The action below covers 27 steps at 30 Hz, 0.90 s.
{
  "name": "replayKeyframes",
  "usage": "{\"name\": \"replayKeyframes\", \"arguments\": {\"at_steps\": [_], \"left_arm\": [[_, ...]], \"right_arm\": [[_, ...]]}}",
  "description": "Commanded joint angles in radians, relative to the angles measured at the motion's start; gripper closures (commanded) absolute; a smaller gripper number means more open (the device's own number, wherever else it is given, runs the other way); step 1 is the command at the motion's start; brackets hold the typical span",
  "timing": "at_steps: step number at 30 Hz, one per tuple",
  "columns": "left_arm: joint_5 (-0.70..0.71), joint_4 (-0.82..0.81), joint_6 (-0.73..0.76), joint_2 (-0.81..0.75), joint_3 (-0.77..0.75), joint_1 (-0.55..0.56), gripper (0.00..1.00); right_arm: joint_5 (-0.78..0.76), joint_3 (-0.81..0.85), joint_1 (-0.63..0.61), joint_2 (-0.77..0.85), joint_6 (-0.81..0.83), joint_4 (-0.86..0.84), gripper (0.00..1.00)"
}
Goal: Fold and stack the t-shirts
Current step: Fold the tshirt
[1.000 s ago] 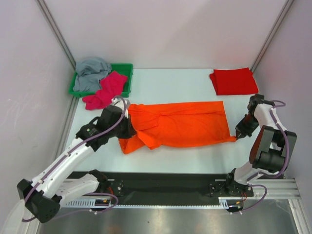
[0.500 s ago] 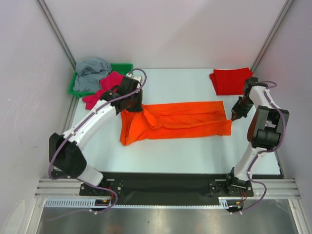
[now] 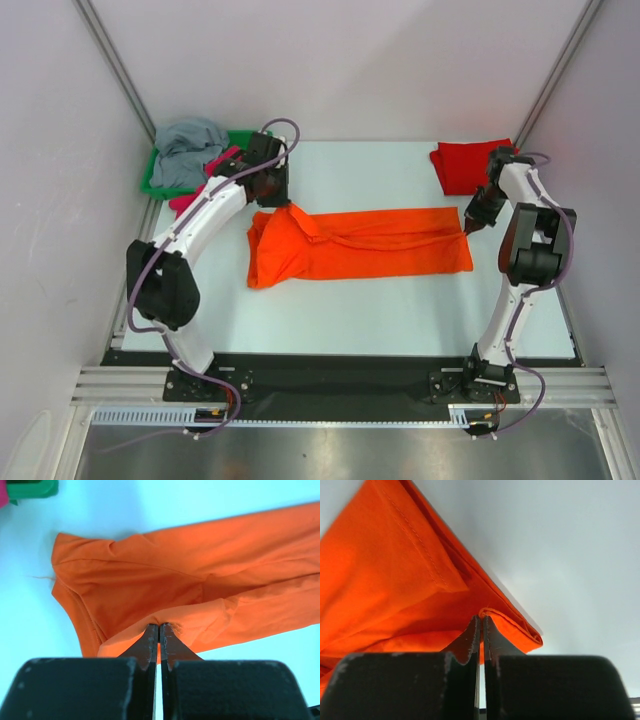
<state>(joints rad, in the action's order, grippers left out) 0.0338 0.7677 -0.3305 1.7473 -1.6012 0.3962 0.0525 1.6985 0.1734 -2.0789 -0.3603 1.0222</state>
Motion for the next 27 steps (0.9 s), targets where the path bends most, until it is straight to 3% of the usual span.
{"name": "replayKeyframes", "arguments": {"at_steps": [1,27], "left_arm": [[-0.015,-0.011,0.024,0.027,-0.045,-0.005,1.0],[-0.005,0.016,0.045,0.161,-0.16,-0.068,1.0]], "right_arm": [[0.007,0.07,-0.008,-0.032,0.023,0.032,1.0],[0.013,0.256,-0.025,-0.167,0.032,0.091,0.97]]}}
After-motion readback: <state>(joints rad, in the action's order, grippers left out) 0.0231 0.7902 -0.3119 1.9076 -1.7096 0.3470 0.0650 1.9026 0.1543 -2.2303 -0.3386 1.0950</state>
